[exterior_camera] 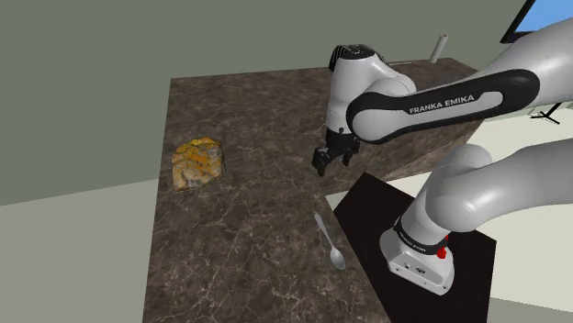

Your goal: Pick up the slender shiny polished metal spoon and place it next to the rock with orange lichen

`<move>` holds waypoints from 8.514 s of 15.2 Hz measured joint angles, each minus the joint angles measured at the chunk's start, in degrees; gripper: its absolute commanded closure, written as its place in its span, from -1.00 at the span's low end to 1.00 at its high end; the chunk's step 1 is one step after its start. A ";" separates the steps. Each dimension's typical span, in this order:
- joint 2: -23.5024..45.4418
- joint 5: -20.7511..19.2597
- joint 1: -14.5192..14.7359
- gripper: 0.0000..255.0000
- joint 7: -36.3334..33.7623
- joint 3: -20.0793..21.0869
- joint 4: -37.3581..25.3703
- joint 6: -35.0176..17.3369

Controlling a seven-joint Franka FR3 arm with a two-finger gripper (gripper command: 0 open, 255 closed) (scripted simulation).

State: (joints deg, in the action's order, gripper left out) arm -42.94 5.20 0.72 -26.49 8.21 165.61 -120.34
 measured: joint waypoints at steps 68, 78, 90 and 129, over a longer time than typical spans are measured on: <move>1.96 10.51 6.93 1.00 -14.33 4.91 3.28 -2.89; 23.01 7.81 4.22 1.00 -18.37 8.44 -14.09 -7.13; 49.71 -1.83 3.70 1.00 -28.22 11.45 -42.84 -4.91; 74.91 -10.75 7.86 1.00 -33.45 8.11 -53.28 -18.81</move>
State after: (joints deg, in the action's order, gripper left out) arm 31.97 -5.55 8.57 -59.94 16.32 112.33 -139.15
